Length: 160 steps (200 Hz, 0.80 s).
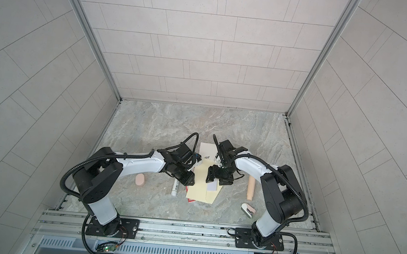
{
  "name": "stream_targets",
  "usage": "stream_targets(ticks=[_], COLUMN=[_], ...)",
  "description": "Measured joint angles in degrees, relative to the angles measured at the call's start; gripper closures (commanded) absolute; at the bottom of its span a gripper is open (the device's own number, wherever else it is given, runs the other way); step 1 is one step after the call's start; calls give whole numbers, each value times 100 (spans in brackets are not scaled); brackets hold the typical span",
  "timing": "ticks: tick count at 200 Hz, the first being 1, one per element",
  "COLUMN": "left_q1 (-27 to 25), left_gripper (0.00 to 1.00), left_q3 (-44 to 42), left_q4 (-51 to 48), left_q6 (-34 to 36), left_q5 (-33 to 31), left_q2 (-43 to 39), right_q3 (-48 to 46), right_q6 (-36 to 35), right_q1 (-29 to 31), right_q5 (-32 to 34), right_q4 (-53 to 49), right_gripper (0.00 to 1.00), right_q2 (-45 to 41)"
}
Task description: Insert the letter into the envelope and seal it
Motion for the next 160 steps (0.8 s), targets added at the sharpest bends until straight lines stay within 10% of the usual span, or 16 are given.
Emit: stream_targets(ticks=[74, 160], left_q1=[-22, -22], left_gripper=[94, 89], left_q3=[2, 2], left_q4=[-33, 79], left_q6=[39, 20], left_q5=[208, 275], left_q2=[184, 210], right_q3=[173, 719], right_q6=[15, -35], right_q1=[76, 361], right_q5=[-365, -1178], right_q4=[105, 162], right_gripper=[24, 25], right_q2=[507, 1163])
